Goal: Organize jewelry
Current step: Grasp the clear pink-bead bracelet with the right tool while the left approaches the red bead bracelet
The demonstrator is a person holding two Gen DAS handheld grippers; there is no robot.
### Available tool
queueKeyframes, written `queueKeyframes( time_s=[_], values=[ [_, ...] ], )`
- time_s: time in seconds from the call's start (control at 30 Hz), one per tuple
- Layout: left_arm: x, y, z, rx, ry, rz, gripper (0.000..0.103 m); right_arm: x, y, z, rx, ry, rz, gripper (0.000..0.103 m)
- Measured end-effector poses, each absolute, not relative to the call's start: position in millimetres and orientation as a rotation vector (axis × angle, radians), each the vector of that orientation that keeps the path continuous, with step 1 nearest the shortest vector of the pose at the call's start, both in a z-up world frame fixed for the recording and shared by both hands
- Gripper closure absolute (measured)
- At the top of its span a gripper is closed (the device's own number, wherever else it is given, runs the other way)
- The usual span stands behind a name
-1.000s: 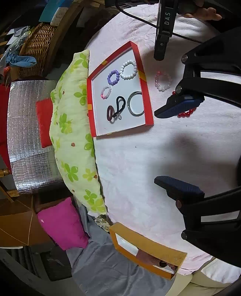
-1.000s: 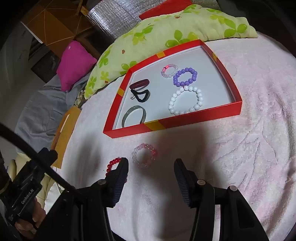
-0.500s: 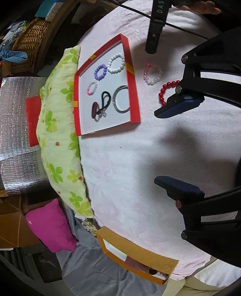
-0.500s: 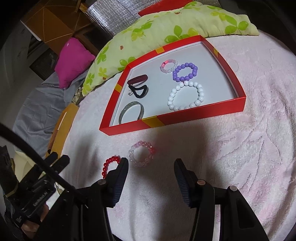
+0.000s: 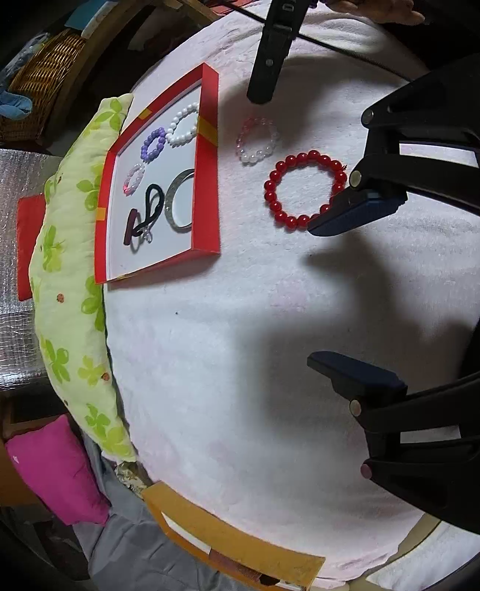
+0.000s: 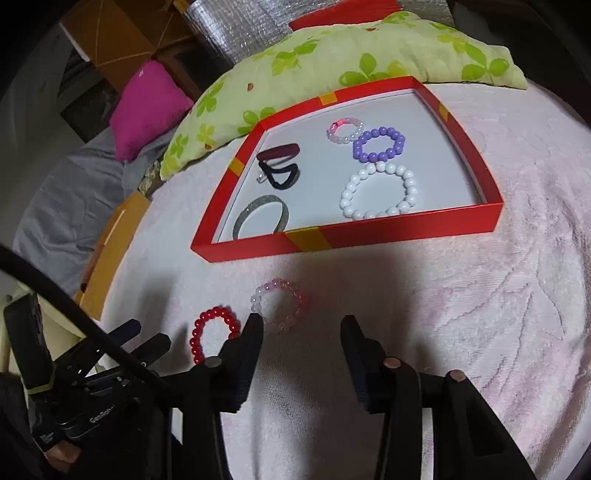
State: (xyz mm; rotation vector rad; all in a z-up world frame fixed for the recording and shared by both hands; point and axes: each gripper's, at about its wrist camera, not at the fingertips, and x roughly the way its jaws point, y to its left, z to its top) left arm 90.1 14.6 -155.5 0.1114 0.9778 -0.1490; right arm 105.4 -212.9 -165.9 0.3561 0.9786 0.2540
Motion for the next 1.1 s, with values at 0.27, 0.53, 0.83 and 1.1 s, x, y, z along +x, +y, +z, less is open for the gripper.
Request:
queueKeyframes(
  time_s=[0.27, 0.53, 0.83, 1.1],
  values=[
    [91.3, 14.0, -161.6, 0.101, 0.99, -0.176, 0.037, 113.2, -197.2, -175.4, 0.284, 0.977, 0.235, 0.067],
    [90.6, 19.9, -164.7, 0.047, 1.001, -0.199, 0.037, 111.3, -179.0, -177.3, 0.096, 0.936, 0.184, 0.091],
    [86.5, 13.0, -164.5, 0.017, 0.981, -0.296, 0.037, 105.2, -202.2, -173.7, 0.116, 0.936, 0.105, 0.091],
    [85.2, 3.7, -166.1, -0.005, 0.982, -0.384, 0.035, 105.1, -229.3, -174.3, 0.22, 0.959, 0.053, 0.091]
  ],
)
